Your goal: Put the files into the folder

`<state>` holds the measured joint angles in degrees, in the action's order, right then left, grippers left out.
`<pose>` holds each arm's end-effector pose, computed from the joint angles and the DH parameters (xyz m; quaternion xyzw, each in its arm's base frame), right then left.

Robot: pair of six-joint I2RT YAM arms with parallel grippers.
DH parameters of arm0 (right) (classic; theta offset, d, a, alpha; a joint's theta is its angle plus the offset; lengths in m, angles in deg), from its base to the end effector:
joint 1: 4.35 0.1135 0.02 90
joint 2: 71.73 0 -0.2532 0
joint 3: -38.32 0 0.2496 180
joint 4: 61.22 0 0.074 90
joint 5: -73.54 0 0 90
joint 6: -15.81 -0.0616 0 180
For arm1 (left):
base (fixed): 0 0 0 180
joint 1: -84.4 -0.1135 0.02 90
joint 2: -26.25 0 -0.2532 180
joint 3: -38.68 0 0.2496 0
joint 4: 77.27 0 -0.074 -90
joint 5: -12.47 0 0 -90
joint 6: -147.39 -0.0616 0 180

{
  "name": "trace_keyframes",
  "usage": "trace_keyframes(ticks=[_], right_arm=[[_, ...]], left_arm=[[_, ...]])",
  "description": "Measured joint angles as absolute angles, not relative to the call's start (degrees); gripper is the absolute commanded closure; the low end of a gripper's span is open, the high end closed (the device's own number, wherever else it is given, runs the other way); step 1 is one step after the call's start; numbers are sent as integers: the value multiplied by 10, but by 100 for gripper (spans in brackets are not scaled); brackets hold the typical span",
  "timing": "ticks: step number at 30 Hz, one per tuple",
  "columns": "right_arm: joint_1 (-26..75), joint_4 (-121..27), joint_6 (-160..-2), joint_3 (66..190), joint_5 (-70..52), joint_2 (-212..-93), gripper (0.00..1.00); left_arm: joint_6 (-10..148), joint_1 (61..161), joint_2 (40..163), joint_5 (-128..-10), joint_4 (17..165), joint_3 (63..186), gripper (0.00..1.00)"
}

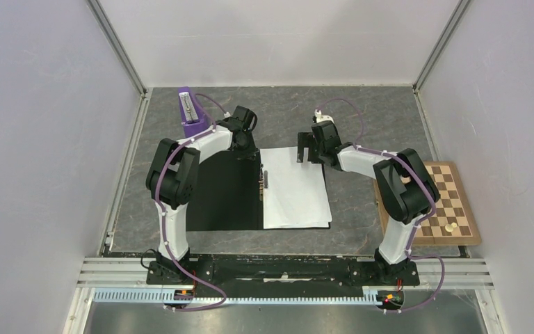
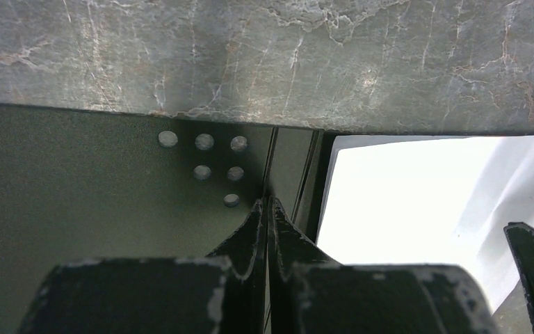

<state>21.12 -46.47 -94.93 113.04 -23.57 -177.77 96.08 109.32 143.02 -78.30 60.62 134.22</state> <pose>0.3616 0.1638 0.1298 -0.0150 0.9258 0.0936 0.3659 0.3881 -0.1794 0.1280 -0.1182 0.9658 -0.1160 0.1994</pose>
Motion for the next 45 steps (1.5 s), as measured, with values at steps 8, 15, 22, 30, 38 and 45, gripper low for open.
trace_keyframes(ticks=[8,15,22,30,38,45], right_arm=[[214,-469,-963,1067,-226,-1723,5],[214,-463,-970,955,-212,-1607,2],[229,-453,-979,867,-197,-1481,8],[295,-433,-1003,807,-202,-1415,20],[335,-418,-1022,784,-236,-1408,22],[340,-416,-1029,771,-250,-1395,21]], left_arm=[[961,1094,1431,-778,604,1344,93],[960,1099,1384,-772,590,1302,81],[963,1108,1211,-757,602,1134,96],[994,1189,1127,-755,620,1004,98],[1051,1263,1128,-767,650,968,98],[1094,1294,1133,-785,673,963,98]])
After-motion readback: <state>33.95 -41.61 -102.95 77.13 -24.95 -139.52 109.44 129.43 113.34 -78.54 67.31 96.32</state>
